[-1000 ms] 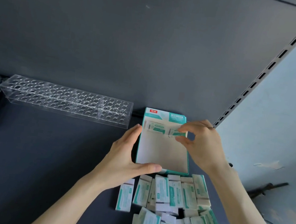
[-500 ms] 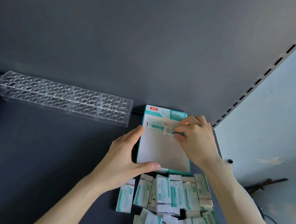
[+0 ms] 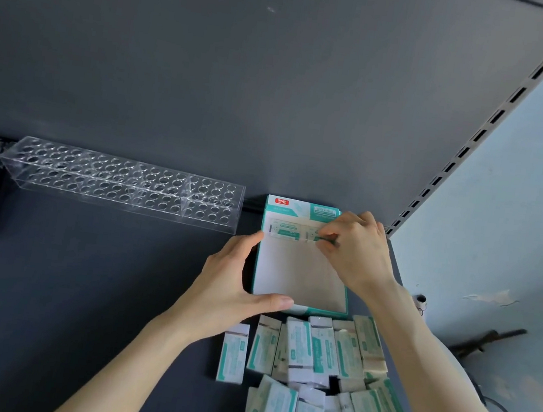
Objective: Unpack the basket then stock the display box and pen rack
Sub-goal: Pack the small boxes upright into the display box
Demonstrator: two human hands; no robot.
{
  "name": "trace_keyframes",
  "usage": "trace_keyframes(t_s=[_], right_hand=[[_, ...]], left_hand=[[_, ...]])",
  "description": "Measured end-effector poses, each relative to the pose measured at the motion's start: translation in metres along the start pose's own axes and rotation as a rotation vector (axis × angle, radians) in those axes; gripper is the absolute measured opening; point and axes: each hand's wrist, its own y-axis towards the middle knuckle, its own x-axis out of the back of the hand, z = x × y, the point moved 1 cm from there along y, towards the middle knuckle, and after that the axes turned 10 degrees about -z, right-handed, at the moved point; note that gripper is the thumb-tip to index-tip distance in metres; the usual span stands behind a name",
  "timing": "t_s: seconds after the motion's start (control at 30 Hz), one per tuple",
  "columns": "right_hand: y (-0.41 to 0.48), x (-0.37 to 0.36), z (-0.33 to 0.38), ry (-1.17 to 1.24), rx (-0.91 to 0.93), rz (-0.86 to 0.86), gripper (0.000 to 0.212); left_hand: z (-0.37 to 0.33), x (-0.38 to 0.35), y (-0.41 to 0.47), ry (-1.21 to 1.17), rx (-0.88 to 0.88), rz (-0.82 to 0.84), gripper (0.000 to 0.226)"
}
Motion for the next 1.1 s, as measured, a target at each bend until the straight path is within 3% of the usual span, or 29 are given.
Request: trace_keyframes(t_s=[0.17,0.3,0.57,0.7,0.87,1.1], right_hand=[[-0.007,0.020,0.006,0.116,-0.050,-0.039,0.017],[-0.035,0.049,0.016,0.300,-0.081,-0.028,0.011],[-0.125,0.082,0.034,0.430,-0.071,-0.061,0.008],[-0.162,0.088,0.039,0.487,-0.074,-0.116,0.008],[-0.190,0.086,0.045,0.418,0.044,-0.019,0.021],[-0.192,0.084,0.045,0.416,0.093,0.083,0.034]], left_hand=[[-0.011,0.009,-0.003,0.037,-0.096,-0.003,0.092],[-0.022,0.016,-0.022,0.052,-0.235,-0.187,0.057],[-0.031,0.005,-0.096,-0.067,-0.330,-0.311,0.010],[-0.033,-0.012,-0.129,0.046,-0.316,-0.394,0.019],[-0.038,-0.028,-0.160,0.163,-0.198,-0.516,0.031],[-0.041,-0.035,-0.171,0.155,-0.054,-0.526,0.019]])
